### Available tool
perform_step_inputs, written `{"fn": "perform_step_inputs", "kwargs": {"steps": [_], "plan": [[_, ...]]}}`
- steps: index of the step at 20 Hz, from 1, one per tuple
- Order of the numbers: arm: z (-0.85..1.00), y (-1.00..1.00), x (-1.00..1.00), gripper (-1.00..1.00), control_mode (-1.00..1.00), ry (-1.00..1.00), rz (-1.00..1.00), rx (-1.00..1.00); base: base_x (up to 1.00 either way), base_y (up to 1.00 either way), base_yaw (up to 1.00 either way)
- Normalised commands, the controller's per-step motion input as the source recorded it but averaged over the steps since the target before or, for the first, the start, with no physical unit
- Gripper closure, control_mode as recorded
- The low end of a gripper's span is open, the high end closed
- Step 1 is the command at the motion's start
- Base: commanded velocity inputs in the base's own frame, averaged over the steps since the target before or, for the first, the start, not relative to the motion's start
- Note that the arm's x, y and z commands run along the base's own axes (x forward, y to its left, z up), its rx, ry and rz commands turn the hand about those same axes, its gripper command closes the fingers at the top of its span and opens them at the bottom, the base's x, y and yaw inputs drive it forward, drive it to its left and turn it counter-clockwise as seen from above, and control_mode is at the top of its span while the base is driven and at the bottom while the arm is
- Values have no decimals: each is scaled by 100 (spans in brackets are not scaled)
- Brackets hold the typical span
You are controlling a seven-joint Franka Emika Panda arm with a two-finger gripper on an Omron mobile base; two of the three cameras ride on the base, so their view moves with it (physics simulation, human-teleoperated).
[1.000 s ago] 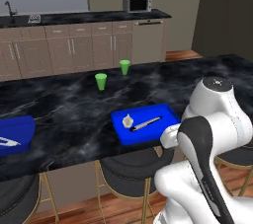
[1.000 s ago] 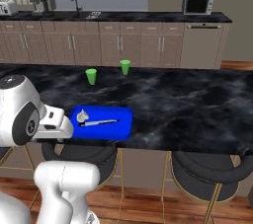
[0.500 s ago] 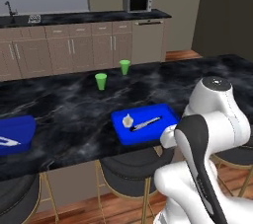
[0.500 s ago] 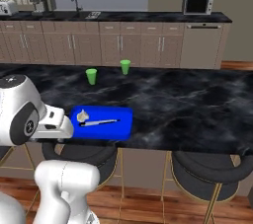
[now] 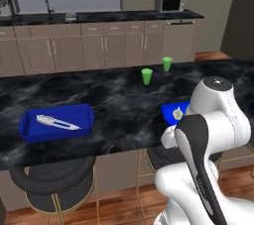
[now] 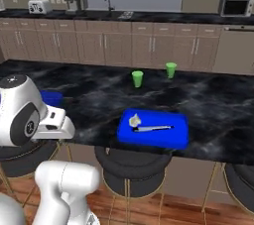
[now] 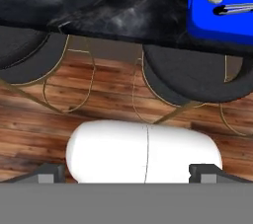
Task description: Gather the onion and garlic from the fridge and place them on a tray on the dining counter. Then gather the fishs from the fridge and place them on the other tray.
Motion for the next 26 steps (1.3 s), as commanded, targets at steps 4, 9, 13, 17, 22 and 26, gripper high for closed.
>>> {"fn": "perform_step_inputs", "kwargs": {"steps": [4, 9, 13, 17, 22, 26], "plan": [[0, 0, 0, -100, 100, 0, 0, 0, -3, 76, 37], [0, 0, 0, -100, 100, 0, 0, 0, 0, 69, 39], [0, 0, 0, -100, 100, 0, 0, 0, -1, 53, 40], [0, 0, 0, -100, 100, 0, 0, 0, -1, 55, 41], [0, 0, 0, -100, 100, 0, 0, 0, 1, 58, 41], [0, 0, 0, -100, 100, 0, 0, 0, 13, 56, 42]]}}
